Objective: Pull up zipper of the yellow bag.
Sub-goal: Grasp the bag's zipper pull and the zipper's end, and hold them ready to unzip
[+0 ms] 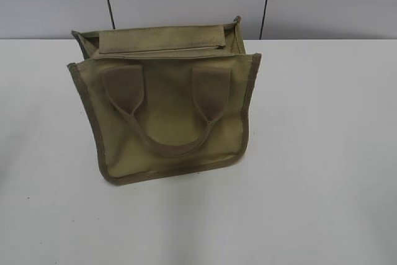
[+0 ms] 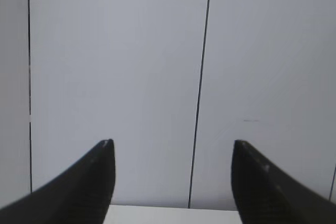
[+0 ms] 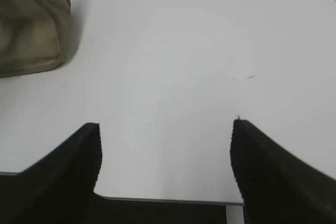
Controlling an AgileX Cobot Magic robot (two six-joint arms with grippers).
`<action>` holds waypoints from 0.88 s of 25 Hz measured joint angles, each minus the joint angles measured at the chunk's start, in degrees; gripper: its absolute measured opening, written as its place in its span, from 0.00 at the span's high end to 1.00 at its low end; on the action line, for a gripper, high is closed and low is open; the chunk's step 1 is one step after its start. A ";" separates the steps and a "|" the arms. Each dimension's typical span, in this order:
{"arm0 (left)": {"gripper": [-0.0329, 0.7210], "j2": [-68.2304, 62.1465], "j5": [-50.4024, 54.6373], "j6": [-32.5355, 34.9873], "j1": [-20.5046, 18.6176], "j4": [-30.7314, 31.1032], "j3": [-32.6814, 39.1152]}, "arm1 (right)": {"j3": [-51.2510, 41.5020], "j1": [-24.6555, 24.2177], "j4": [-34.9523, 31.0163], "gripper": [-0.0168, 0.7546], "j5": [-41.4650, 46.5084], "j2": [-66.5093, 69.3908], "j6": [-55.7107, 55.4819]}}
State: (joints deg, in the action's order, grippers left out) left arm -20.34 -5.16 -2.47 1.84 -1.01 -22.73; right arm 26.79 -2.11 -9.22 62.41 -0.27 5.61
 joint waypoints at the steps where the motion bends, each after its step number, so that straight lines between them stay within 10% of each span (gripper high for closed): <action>1: 0.28 -3.04 -3.67 0.00 0.00 0.39 0.87 | 0.00 0.00 0.00 0.22 0.00 0.00 0.00; 22: 0.44 -70.85 -51.15 -20.68 0.00 44.60 4.02 | 0.00 0.00 0.00 0.22 0.00 0.00 0.00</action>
State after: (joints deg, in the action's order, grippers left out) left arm -91.19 -56.31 -23.15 1.84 43.59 -18.71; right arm 26.79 -2.11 -9.22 62.41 -0.27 5.61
